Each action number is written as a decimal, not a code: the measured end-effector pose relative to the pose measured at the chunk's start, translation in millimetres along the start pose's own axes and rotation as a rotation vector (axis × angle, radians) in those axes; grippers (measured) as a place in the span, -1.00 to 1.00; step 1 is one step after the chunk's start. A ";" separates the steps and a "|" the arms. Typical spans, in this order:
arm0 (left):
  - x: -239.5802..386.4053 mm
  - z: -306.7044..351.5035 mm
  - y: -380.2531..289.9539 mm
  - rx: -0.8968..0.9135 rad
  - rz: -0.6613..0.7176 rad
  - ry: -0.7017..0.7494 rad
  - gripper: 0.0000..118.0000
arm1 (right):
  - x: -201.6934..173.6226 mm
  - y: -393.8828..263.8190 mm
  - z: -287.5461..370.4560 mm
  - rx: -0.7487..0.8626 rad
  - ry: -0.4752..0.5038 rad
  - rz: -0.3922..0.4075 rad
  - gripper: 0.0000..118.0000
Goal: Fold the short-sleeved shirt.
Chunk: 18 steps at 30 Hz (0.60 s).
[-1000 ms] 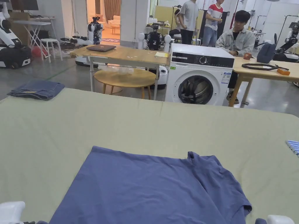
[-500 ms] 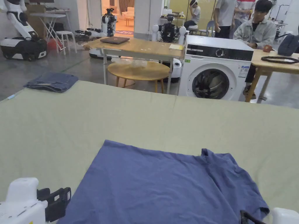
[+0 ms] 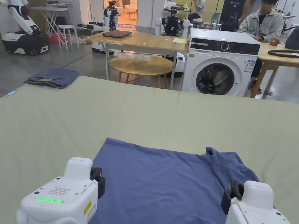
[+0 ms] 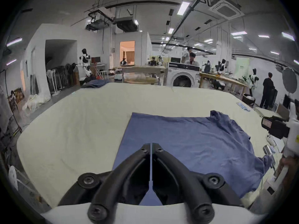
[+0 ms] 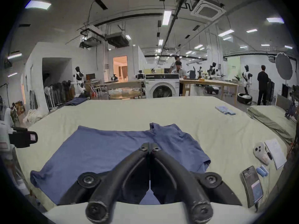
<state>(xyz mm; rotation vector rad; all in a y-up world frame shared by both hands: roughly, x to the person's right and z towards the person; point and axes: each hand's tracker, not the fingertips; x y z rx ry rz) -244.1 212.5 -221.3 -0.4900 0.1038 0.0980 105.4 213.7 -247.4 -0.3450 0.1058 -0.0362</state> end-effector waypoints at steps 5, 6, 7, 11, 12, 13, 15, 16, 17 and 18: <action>-17.2 -73.7 28.4 -0.185 0.043 -0.044 -1.00 | 5.6 -10.6 -20.2 -0.075 0.010 0.006 -1.00; -23.1 -90.7 36.3 -0.224 0.053 -0.046 -1.00 | 6.6 -12.3 -23.5 -0.088 0.004 0.010 -1.00; -36.6 -119.6 42.6 -0.249 0.075 -0.056 -1.00 | 9.3 -14.0 -27.6 -0.105 -0.002 0.016 -1.00; -64.4 -201.9 82.5 -0.342 0.108 -0.063 -0.90 | 22.9 -18.7 -41.7 -0.149 -0.025 0.020 -1.00; -69.4 -219.7 89.9 -0.374 0.110 -0.069 -0.69 | 26.1 -19.7 -44.8 -0.157 -0.034 0.019 -1.00; -73.8 -237.7 96.7 -0.408 0.117 -0.076 -0.39 | 30.1 -20.8 -48.1 -0.167 -0.041 0.017 -1.00; -83.0 -274.8 103.6 -0.430 0.128 -0.080 0.13 | 37.2 -25.5 -56.0 -0.189 -0.060 0.015 -1.00; -84.9 -290.3 105.5 -0.448 0.117 -0.066 0.22 | 40.6 -27.2 -58.9 -0.197 -0.064 0.013 -1.00; -85.3 -305.2 106.3 -0.463 0.111 -0.057 0.27 | 43.8 -28.8 -61.8 -0.208 -0.073 0.010 -1.00; -85.1 -317.3 105.7 -0.489 0.099 -0.046 0.27 | 47.1 -31.3 -64.3 -0.219 -0.082 0.009 -1.00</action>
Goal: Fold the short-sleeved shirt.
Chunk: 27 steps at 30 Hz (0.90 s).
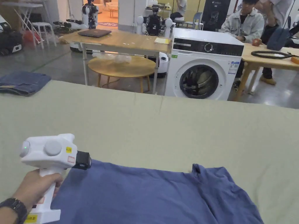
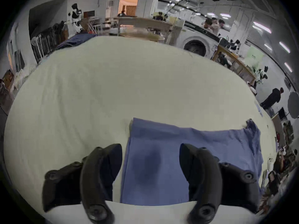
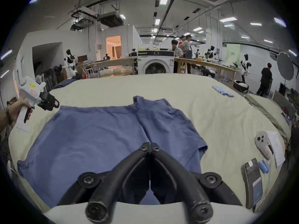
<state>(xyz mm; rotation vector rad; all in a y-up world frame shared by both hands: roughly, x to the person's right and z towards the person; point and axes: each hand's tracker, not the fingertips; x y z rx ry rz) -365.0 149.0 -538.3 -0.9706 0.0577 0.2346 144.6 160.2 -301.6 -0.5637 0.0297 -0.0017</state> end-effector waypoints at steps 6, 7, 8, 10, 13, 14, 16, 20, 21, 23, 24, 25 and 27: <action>9.0 -49.2 4.5 -0.045 0.003 0.106 0.27 | 13.9 -4.4 -8.9 -0.035 -0.030 0.000 -1.00; 13.7 -53.6 5.6 -0.064 -0.040 0.117 0.28 | 16.1 -4.5 -9.3 -0.040 -0.032 -0.001 -1.00; 18.8 -54.2 6.6 -0.068 -0.086 0.137 0.29 | 18.7 -6.4 -10.6 -0.046 -0.035 0.001 -1.00; 56.5 -9.7 -12.8 -0.027 -0.121 0.169 0.28 | 22.7 -7.5 -10.4 -0.050 -0.041 0.006 -1.00; 52.2 -10.2 -14.6 -0.024 -0.151 0.165 -0.03 | 26.9 -4.4 -11.3 -0.056 -0.050 0.016 -1.00; 53.1 -7.1 -15.3 -0.028 -0.166 0.153 -0.29 | 31.1 -1.2 -14.8 -0.059 -0.053 0.014 -1.00; 54.9 0.7 -17.1 -0.023 -0.174 0.144 -0.87 | 41.0 8.6 -24.6 -0.076 -0.063 0.019 -0.99; 48.1 7.6 -14.5 0.009 -0.200 0.119 -1.00 | 67.5 43.4 -54.8 -0.095 -0.069 0.010 0.10; 45.6 9.1 -13.7 0.016 -0.203 0.115 -1.00 | 74.6 52.7 -65.1 -0.099 -0.071 0.006 0.21; 41.3 20.6 -15.6 0.056 -0.191 0.102 -1.00 | 88.0 71.2 -90.7 -0.108 -0.074 0.014 0.23; 40.5 28.2 -18.8 0.067 -0.187 0.099 -1.00 | 93.7 81.8 -103.1 -0.126 -0.072 0.018 0.25; 32.1 30.6 -17.1 0.088 -0.173 0.093 -1.00 | 97.4 89.3 -118.6 -0.147 -0.075 0.042 0.29; 28.6 44.7 -25.2 0.119 -0.183 0.094 -1.00 | 103.9 100.0 -148.9 -0.210 -0.050 0.067 0.33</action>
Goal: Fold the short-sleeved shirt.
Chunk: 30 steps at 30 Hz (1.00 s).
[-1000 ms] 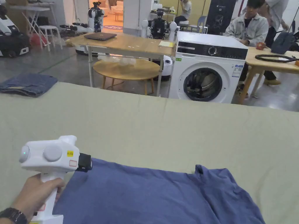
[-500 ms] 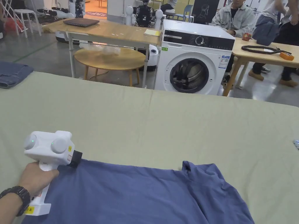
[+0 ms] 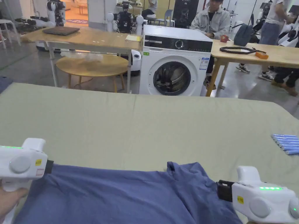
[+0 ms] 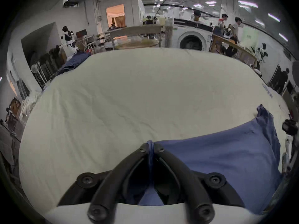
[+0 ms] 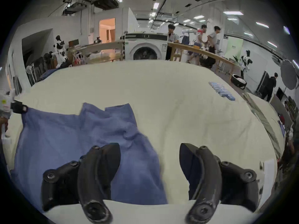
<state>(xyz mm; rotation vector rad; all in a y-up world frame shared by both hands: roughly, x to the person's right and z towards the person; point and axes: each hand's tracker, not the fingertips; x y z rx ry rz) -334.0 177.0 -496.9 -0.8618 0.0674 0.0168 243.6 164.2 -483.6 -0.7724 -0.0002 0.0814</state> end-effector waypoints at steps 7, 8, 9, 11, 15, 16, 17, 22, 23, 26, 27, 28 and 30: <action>-7.3 39.6 -27.7 0.034 0.063 -0.005 -1.00 | 7.3 6.2 -84.1 -0.283 0.079 -0.027 0.09; -9.2 41.0 -31.1 0.030 0.073 -0.001 -1.00 | 5.7 4.5 -83.8 -0.252 0.073 -0.013 0.09; -10.3 42.1 -34.2 0.028 0.072 0.004 -1.00 | 3.8 3.4 -72.1 -0.213 0.065 0.009 0.07; -10.1 44.8 -41.0 0.024 0.066 0.007 -1.00 | 2.3 4.6 -70.1 -0.217 0.064 0.009 -0.16; -10.0 49.3 -44.7 0.025 0.074 0.008 -1.00 | 1.7 7.9 -56.2 -0.187 0.050 0.013 -1.00; -10.3 53.6 -44.6 0.031 0.076 0.007 -1.00 | 2.7 8.6 -49.0 -0.171 0.048 0.017 -1.00; -10.9 59.1 -43.9 0.042 0.079 0.001 -1.00 | 0.8 10.5 -31.9 -0.117 0.036 0.008 -1.00; -14.3 100.2 -33.7 0.123 0.080 0.004 -1.00 | 7.5 31.1 22.6 0.051 0.050 -0.036 -1.00; -16.9 111.7 -30.1 0.146 0.086 -0.003 -1.00 | 9.1 36.7 37.7 0.083 0.046 -0.042 -1.00; -25.0 149.7 -18.0 0.220 0.102 -0.004 -1.00 | 13.5 53.6 89.1 0.180 0.068 -0.067 -1.00; -26.9 162.9 -14.1 0.244 0.098 -0.006 -1.00 | 13.6 59.2 104.7 0.216 0.068 -0.060 -1.00; -28.8 177.4 -9.6 0.266 0.090 -0.008 -1.00 | 13.1 65.6 121.9 0.249 0.054 -0.055 -1.00; -33.5 204.2 -0.2 0.319 0.091 0.001 -1.00 | 13.2 79.7 146.0 0.309 0.070 -0.040 -1.00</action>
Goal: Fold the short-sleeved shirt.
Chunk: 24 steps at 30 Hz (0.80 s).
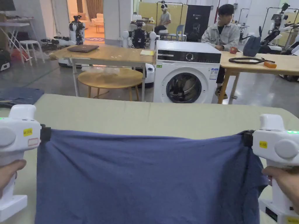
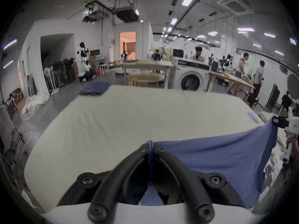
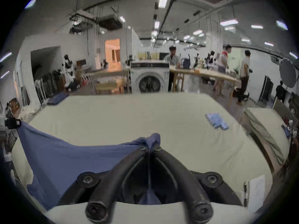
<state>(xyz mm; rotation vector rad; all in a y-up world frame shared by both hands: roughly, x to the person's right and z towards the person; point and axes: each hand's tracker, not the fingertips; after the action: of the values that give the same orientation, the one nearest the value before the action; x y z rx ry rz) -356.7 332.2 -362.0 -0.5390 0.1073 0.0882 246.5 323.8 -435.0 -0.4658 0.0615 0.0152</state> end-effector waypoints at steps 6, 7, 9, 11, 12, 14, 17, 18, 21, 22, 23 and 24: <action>-6.9 65.6 59.4 0.118 0.004 0.001 -1.00 | -16.4 66.3 62.1 0.142 -0.023 0.017 -1.00; -6.8 73.1 69.4 0.135 -0.002 0.004 -1.00 | -18.1 78.3 67.1 0.151 -0.023 0.023 -1.00; -6.8 75.5 90.9 0.157 -0.014 0.015 -1.00 | -22.6 99.3 74.3 0.190 -0.030 0.017 -1.00; -7.7 80.8 113.2 0.174 -0.021 0.022 -1.00 | -25.8 121.8 76.3 0.216 -0.039 0.021 -1.00; -5.8 85.2 124.4 0.178 -0.019 0.027 -1.00 | -27.6 131.4 76.8 0.236 -0.037 0.026 -1.00; -6.0 87.6 149.2 0.196 -0.011 0.038 -1.00 | -33.2 153.3 75.8 0.255 -0.042 0.034 -1.00; -1.7 86.2 186.5 0.215 -0.015 0.049 -1.00 | -38.0 185.1 77.6 0.296 -0.053 0.029 -1.00; -1.0 85.7 197.5 0.221 -0.018 0.052 -1.00 | -38.8 195.4 76.0 0.305 -0.058 0.025 -1.00; -11.0 74.1 230.1 0.251 -0.012 0.062 -1.00 | -37.4 227.4 71.2 0.340 -0.076 0.034 -1.00; -10.3 73.0 241.2 0.256 -0.018 0.068 -1.00 | -37.5 238.5 69.5 0.348 -0.081 0.038 -1.00; -9.2 71.9 252.4 0.272 -0.023 0.072 -1.00 | -39.3 246.7 72.0 0.362 -0.092 0.045 -1.00; -13.5 66.8 264.4 0.276 -0.025 0.078 -1.00 | -39.9 254.6 71.2 0.373 -0.100 0.049 -1.00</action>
<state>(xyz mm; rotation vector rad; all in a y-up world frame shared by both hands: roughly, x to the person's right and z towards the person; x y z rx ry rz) -394.4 591.9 -437.4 -0.2683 0.1857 0.0274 203.4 583.3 -483.2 -0.0898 -0.0223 0.0738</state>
